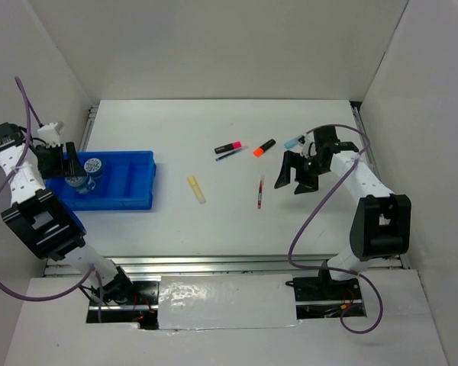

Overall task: Sort the stationery into containers
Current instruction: Place the stationery in the storage box.

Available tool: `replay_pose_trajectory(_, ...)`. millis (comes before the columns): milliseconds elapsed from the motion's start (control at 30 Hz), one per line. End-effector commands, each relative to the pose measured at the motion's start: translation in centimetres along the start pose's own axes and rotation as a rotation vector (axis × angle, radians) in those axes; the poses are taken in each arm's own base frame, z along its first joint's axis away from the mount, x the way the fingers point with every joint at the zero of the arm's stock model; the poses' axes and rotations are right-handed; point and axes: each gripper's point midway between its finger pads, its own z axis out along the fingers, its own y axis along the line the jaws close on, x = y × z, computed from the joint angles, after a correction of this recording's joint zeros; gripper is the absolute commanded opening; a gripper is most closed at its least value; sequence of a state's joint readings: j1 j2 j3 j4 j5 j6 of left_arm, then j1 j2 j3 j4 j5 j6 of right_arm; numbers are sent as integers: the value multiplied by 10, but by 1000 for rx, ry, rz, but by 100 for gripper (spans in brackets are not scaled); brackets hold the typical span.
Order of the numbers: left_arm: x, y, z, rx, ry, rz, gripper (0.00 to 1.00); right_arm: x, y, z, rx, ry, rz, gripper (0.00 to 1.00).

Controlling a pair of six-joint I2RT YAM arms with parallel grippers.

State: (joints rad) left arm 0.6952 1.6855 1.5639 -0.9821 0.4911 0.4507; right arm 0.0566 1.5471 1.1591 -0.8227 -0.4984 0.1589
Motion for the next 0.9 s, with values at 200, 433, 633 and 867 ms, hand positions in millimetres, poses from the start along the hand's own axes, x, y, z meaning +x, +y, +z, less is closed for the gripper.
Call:
replay_pose_trajectory(200,-15,22,25,-38,-57,-8,0,-6,2,7,-16,-15,-33,89)
replay_pose_trajectory(433,-13,14,44,-24,-35,8,0,-7,1,7,-11,-14,-29,89)
replay_pose_trajectory(633,-7,4,52,-32,-22,42,0,-6,0,7,-7,-15,-26,89)
replay_pose_trajectory(867,6,6,61,-46,-6,46,1,-6,0,7,-5,-13,-24,89)
